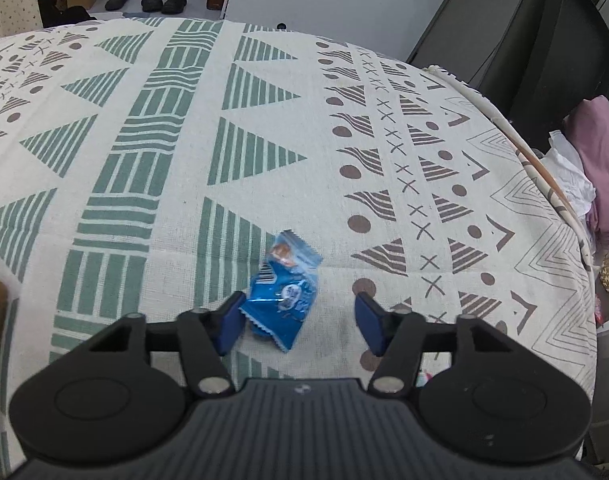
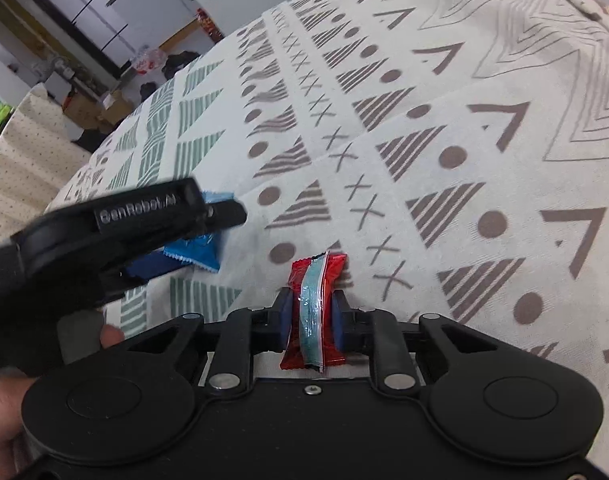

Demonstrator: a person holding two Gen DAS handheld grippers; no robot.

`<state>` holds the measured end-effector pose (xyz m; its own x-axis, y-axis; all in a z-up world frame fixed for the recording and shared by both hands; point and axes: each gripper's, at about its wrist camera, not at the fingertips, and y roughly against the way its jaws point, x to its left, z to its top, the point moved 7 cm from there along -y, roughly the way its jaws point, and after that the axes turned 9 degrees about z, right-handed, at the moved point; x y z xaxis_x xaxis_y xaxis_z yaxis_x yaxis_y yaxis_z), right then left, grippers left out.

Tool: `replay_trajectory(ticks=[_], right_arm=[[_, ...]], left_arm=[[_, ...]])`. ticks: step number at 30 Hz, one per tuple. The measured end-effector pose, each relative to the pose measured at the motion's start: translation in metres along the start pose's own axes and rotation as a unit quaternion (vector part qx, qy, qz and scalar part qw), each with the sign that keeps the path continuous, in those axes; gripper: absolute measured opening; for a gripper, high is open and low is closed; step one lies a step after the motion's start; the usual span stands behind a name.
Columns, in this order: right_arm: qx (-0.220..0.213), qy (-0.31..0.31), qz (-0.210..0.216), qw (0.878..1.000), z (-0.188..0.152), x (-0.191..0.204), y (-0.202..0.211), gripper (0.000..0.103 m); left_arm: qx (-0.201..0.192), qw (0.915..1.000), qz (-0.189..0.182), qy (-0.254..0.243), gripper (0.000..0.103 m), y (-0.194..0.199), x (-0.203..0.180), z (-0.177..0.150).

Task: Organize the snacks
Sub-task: 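Grasp the blue candy packet with the left tool while the right tool grasps the red candy, then carry both held candies over the cardboard box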

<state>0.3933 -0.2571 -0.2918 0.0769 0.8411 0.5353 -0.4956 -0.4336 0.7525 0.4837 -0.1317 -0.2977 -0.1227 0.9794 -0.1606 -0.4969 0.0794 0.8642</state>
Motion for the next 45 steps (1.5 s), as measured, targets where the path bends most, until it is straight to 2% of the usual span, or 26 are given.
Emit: replay_trajectory(ticks=[3,4,11,18,32,45], right_arm=[[-0.006,-0.013,0.002,1.000,0.003,-0.004,0.000,0.020],[-0.008,-0.013,0.001,1.000,0.003,-0.004,0.000,0.020],[-0.021,-0.020,0.004,1.000,0.006,-0.004,0.006,0.020],[-0.041,-0.021,0.025,0.999,0.008,0.008,0.016,0.020],[-0.086,0.023,0.108,0.990,0.004,0.080,0.048,0.020],[-0.123,0.043,0.142,0.981,0.001,0.105,0.078,0.020]], left_arm=[[0.007,0.9999,-0.004,0.007,0.029,-0.001,0.001,0.000],[0.007,0.9999,-0.006,0.010,0.028,0.001,0.002,0.000],[-0.006,0.9999,-0.005,0.011,0.026,0.018,0.001,-0.002],[-0.025,0.9996,-0.003,0.012,0.026,0.059,0.011,-0.002],[-0.082,0.9942,0.025,0.065,0.026,0.158,0.074,-0.006],[-0.114,0.9865,0.048,0.107,0.026,0.218,0.120,-0.023]])
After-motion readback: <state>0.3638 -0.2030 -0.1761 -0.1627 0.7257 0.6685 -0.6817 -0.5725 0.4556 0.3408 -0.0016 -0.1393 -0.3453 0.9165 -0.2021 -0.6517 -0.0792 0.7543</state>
